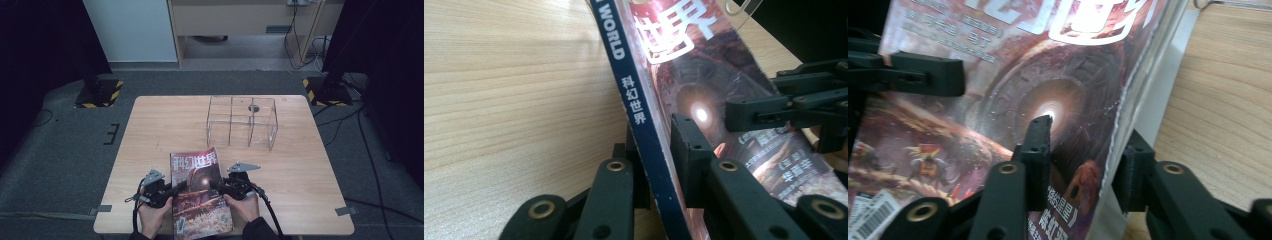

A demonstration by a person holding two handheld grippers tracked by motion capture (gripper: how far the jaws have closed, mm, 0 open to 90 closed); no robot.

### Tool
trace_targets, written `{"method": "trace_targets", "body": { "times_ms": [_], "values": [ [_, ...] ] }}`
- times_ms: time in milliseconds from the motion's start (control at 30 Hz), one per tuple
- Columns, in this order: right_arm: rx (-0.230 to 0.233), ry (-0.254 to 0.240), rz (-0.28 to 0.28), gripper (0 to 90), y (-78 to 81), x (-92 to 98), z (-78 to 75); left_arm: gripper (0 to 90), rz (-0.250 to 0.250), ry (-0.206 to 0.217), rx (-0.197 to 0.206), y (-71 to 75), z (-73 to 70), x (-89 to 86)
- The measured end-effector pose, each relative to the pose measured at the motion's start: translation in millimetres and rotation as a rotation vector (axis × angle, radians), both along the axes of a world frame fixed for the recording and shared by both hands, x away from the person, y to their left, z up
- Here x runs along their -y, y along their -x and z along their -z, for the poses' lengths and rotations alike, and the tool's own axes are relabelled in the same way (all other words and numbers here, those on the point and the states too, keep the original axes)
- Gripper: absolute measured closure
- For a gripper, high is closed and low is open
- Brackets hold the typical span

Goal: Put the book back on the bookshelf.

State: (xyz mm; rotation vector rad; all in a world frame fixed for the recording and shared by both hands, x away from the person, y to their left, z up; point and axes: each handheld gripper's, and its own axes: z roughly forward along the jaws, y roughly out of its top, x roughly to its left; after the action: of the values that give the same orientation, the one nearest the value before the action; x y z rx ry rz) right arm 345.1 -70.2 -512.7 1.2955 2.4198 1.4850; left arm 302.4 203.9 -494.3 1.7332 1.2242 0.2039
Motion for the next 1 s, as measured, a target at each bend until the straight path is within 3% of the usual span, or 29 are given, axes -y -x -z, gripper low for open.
{"method": "trace_targets", "body": {
  "times_ms": [100,333,567,733,1000],
  "values": [
    [0.024,0.022,0.02,56.1,-0.9,0.6,1.5,79.8,-0.006,0.015,0.003,0.3,-3.5,-0.9],
    [0.023,0.029,0.047,49.6,-2.3,6.4,2.5,83.3,-0.001,0.057,0.012,0.2,-12.3,-1.4],
    [0.058,0.029,0.076,39.2,-2.0,17.6,-2.1,83.7,0.008,0.058,0.039,1.1,-24.5,1.7],
    [0.104,0.06,0.122,30.6,-4.0,34.9,-7.1,83.7,0.018,0.08,0.061,2.8,-34.9,2.6],
    [0.122,0.123,0.211,21.8,-6.9,72.6,-4.1,83.8,0.025,0.111,0.137,4.6,-63.6,3.5]
  ]
}}
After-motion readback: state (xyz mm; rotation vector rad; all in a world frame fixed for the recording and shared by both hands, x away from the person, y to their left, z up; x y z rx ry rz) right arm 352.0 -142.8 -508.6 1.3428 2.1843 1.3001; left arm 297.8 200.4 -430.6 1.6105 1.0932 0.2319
